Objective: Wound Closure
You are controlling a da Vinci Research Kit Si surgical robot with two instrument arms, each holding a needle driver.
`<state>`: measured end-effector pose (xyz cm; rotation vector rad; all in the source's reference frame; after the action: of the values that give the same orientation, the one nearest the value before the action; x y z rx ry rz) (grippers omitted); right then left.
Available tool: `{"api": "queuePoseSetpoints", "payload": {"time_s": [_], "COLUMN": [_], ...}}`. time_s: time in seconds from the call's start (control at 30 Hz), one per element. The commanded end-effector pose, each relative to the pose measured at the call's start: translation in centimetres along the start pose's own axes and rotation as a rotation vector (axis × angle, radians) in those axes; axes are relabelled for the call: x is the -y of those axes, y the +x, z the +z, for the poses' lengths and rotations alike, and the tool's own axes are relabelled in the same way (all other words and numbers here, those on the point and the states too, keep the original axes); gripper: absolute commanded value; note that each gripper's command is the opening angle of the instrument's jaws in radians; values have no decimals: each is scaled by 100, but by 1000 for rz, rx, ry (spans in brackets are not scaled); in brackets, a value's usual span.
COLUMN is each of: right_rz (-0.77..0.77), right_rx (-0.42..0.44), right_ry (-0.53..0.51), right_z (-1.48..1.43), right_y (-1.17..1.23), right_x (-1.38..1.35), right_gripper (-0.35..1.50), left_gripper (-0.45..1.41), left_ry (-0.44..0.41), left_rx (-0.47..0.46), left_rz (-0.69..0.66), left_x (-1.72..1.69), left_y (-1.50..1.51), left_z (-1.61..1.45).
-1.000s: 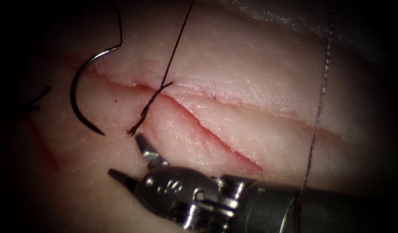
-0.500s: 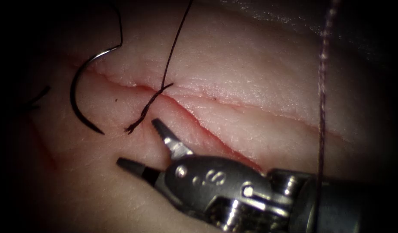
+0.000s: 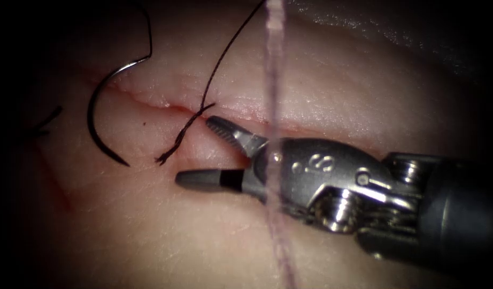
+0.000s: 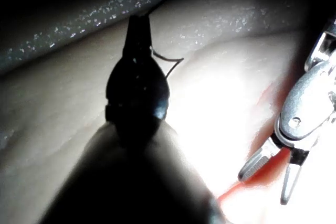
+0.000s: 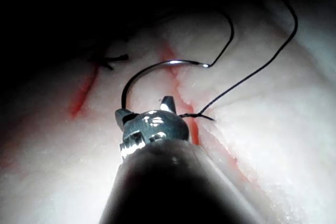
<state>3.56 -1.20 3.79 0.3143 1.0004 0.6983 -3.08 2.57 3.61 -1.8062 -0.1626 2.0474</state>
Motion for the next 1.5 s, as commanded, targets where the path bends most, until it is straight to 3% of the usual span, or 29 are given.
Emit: {"api": "queuePoseSetpoints", "payload": {"time_s": [0.03, 0.1, 0.33, 0.5, 0.6, 0.73, 0.83, 1.0, 1.23, 1.37, 1.5], "right_rz": [37, 58, 195, 209, 204, 208, 242, 327, 354, 364, 351], "right_rx": [-20, -29, -63, -68, -93, -222, -295, -353, -345, -362, -429], "right_ry": [-5, -6, 9, 25, 55, 158, 156, 217, 258, 271, 426], "right_z": [12, 16, 30, 33, 35, 43, 49, 58, 54, 52, 55], "right_y": [-1, -2, -11, -15, -15, -5, 1, 4, 4, 4, 3], "right_x": [-12, -19, -44, -52, -55, -60, -63, -70, -84, -89, -90], "right_gripper": [-3, -16, -22, -22, -35, -35, -35, -35, -35, -35, -35], "left_gripper": [-45, -45, -45, -45, -45, -45, -45, -45, -45, -45, -45], "left_ry": [-1, 1, 9, 14, 16, 21, 30, 42, 82, 114, 149], "left_rx": [-2, 1, 28, 49, 76, 108, 130, 185, 355, 381, 394], "left_rz": [-17, -33, -108, -157, -189, -239, -250, -222, -135, -120, -113], "left_x": [-6, -13, -39, -56, -66, -85, -90, -95, -84, -76, -68], "left_y": [-10, -16, -40, -57, -68, -90, -102, -127, -175, -190, -207], "left_z": [1, -5, -26, -40, -48, -63, -72, -77, -80, -80, -74]}}
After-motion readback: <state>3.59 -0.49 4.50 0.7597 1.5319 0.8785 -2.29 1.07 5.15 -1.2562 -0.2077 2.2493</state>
